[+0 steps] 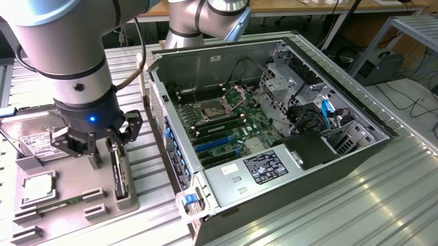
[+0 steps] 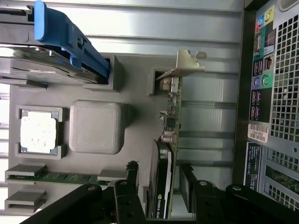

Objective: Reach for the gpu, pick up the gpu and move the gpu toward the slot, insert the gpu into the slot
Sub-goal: 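Pick up the gpu and move the gpu toward the slot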

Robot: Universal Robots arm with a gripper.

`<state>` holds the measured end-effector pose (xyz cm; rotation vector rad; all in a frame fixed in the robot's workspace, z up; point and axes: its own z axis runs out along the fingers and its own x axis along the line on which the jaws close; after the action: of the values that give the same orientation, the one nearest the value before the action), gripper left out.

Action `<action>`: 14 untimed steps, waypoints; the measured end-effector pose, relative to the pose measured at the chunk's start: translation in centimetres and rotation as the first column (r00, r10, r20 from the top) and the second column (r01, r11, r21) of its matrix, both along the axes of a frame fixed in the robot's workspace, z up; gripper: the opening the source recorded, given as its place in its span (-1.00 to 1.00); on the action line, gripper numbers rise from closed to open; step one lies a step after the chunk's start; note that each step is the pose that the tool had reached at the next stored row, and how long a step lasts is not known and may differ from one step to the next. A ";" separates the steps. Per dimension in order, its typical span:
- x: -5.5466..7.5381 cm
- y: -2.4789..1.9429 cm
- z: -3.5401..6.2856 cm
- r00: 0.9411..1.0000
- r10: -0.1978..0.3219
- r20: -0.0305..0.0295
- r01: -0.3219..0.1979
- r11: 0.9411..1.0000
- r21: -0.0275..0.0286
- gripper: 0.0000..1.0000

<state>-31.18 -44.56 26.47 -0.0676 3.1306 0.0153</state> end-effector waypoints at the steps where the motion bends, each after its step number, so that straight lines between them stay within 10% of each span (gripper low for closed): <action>1: 0.0 -0.03 -0.11 1.000 0.000 0.000 0.000 1.000 0.000 -0.04; 14: 0.5 -0.33 -1.05 1.000 -0.032 0.000 0.032 1.000 0.000 -0.04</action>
<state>-30.72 -44.89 25.42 -0.0182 3.1311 0.0150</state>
